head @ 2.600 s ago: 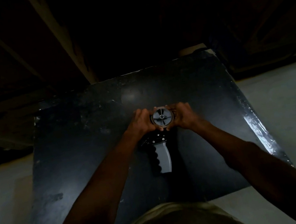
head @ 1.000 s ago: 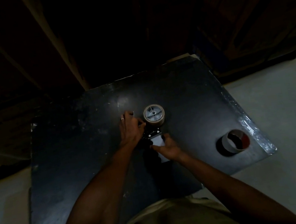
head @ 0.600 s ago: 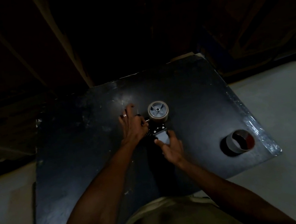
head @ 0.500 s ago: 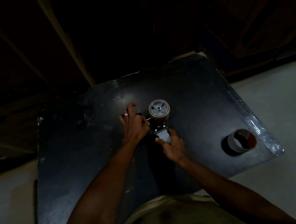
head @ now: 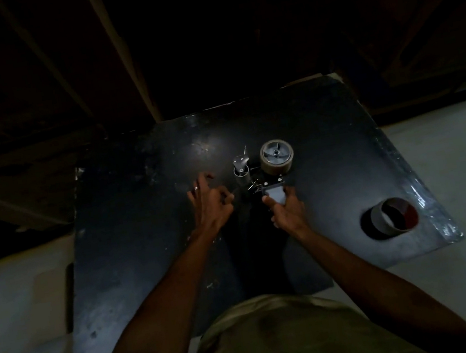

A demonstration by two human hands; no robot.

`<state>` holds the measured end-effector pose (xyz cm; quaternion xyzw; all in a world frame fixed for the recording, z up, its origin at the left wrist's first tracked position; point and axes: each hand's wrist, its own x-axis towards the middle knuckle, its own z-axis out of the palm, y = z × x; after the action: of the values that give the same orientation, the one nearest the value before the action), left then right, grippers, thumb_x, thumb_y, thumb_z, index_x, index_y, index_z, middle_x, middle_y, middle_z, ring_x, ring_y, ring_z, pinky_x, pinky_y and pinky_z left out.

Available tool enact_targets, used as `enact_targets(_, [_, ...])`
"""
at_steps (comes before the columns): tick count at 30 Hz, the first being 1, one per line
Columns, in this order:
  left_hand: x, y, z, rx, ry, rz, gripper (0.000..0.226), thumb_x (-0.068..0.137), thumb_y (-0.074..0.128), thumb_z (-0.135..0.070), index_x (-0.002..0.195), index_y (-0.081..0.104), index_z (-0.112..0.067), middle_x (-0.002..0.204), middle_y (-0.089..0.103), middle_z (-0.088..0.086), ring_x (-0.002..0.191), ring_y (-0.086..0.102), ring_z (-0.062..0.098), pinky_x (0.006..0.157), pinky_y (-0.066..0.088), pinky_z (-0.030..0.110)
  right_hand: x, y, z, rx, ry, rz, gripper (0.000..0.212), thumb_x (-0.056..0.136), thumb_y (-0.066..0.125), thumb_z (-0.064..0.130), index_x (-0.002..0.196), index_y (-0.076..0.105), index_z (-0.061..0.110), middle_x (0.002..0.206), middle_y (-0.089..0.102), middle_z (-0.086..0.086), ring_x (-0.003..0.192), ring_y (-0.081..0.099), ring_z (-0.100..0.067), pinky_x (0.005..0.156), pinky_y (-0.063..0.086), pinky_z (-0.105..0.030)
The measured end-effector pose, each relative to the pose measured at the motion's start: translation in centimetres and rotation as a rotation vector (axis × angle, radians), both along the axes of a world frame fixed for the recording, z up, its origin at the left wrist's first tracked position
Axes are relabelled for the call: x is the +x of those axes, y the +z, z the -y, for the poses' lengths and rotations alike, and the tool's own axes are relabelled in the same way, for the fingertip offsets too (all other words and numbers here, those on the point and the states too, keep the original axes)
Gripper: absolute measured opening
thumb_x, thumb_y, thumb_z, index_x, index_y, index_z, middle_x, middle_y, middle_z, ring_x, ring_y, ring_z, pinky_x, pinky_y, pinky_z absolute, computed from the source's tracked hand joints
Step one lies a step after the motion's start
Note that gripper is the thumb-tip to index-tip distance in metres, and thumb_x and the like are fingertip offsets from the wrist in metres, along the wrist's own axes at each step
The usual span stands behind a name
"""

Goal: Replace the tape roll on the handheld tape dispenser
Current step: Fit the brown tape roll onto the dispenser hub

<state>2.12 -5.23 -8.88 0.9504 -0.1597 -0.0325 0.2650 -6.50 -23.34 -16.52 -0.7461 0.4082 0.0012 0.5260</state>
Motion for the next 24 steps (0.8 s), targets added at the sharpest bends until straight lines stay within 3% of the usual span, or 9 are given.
enact_targets(4, [1.3, 0.2, -0.6, 0.141, -0.056, 0.072, 0.009, 0.078, 0.065, -0.027, 0.085, 0.067, -0.023, 0.121, 0.049, 0.001, 0.113, 0.046, 0.024, 0.089, 0.031, 0.039, -1.1, 5.0, -0.9, 0.06, 0.0, 0.026, 0.051, 0.075, 0.075, 0.048, 0.114, 0.045, 0.036, 0.092, 0.071, -0.018, 0.057, 0.067, -0.028, 0.048, 0.056, -0.037])
enact_targets(6, [2.0, 0.3, -0.6, 0.232, -0.095, 0.102, 0.013, 0.084, 0.062, -0.029, 0.092, 0.067, -0.02, 0.119, 0.052, 0.002, 0.111, 0.047, 0.026, 0.088, 0.033, 0.039, -1.2, 5.0, -0.7, 0.098, 0.02, 0.023, 0.047, 0.079, 0.076, 0.042, 0.114, 0.044, 0.035, 0.095, 0.071, -0.019, 0.055, 0.064, -0.023, 0.045, 0.053, -0.032])
enact_targets(8, [2.5, 0.2, -0.6, 0.276, -0.107, 0.118, 0.015, 0.086, 0.06, -0.03, 0.094, 0.067, -0.02, 0.117, 0.055, 0.003, 0.111, 0.048, 0.028, 0.088, 0.036, 0.041, -1.2, 5.2, -0.7, 0.026, 0.053, -0.006, 0.057, 0.073, 0.075, 0.053, 0.118, 0.044, 0.036, 0.109, 0.069, -0.019, 0.079, 0.069, -0.033, 0.066, 0.06, -0.046])
enact_targets(10, [3.0, -0.1, -0.6, 0.285, -0.111, 0.13, 0.015, 0.086, 0.059, -0.031, 0.094, 0.068, -0.02, 0.115, 0.056, 0.003, 0.111, 0.049, 0.029, 0.089, 0.037, 0.041, -1.3, 5.5, -0.5, -0.2, 0.145, -0.067, 0.074, 0.074, 0.076, 0.05, 0.135, 0.04, 0.027, 0.131, 0.054, -0.021, 0.115, 0.055, -0.039, 0.096, 0.05, -0.052])
enact_targets(11, [3.3, -0.1, -0.5, 0.286, -0.116, 0.135, 0.015, 0.087, 0.059, -0.031, 0.093, 0.068, -0.02, 0.114, 0.056, 0.003, 0.11, 0.05, 0.029, 0.088, 0.037, 0.041, -1.2, 6.1, -0.6, -0.355, 0.206, -0.083, 0.081, 0.076, 0.076, 0.044, 0.143, 0.035, 0.02, 0.137, 0.043, -0.022, 0.124, 0.043, -0.04, 0.103, 0.042, -0.051])
enact_targets(13, [3.8, -0.1, -0.4, 0.293, -0.123, 0.146, 0.016, 0.087, 0.06, -0.032, 0.091, 0.069, -0.02, 0.112, 0.057, 0.003, 0.109, 0.05, 0.028, 0.086, 0.037, 0.04, -0.8, 7.8, -0.5, -0.659, 0.384, -0.021, 0.091, 0.074, 0.076, 0.034, 0.149, 0.027, 0.02, 0.143, 0.032, -0.018, 0.129, 0.031, -0.037, 0.106, 0.035, -0.051])
enact_targets(16, [4.6, 0.0, 0.0, 0.318, -0.134, 0.145, 0.019, 0.088, 0.06, -0.034, 0.092, 0.07, -0.018, 0.112, 0.057, 0.004, 0.109, 0.05, 0.028, 0.088, 0.038, 0.04, 1.0, 9.0, -0.6, -0.86, 0.662, 0.125, 0.079, 0.073, 0.073, 0.034, 0.144, 0.041, 0.022, 0.143, 0.04, -0.014, 0.131, 0.035, -0.034, 0.105, 0.036, -0.05])
enact_targets(20, [4.9, -0.2, 0.2, 0.311, -0.131, 0.141, 0.022, 0.089, 0.06, -0.034, 0.094, 0.07, -0.016, 0.115, 0.058, 0.003, 0.111, 0.05, 0.028, 0.089, 0.038, 0.04, 3.1, 9.0, -0.6, -0.767, 0.824, 0.154, 0.052, 0.085, 0.067, 0.032, 0.131, 0.053, 0.012, 0.121, 0.065, -0.009, 0.117, 0.058, -0.03, 0.102, 0.036, -0.044])
enact_targets(24, [4.9, -0.1, -0.1, 0.317, -0.112, 0.141, 0.022, 0.089, 0.061, -0.034, 0.092, 0.07, -0.015, 0.113, 0.058, 0.004, 0.11, 0.05, 0.029, 0.088, 0.038, 0.041, 3.7, 8.2, 0.1, -0.624, 0.776, 0.22, 0.049, 0.087, 0.07, 0.032, 0.126, 0.054, 0.007, 0.119, 0.067, -0.012, 0.115, 0.058, -0.031, 0.101, 0.035, -0.04])
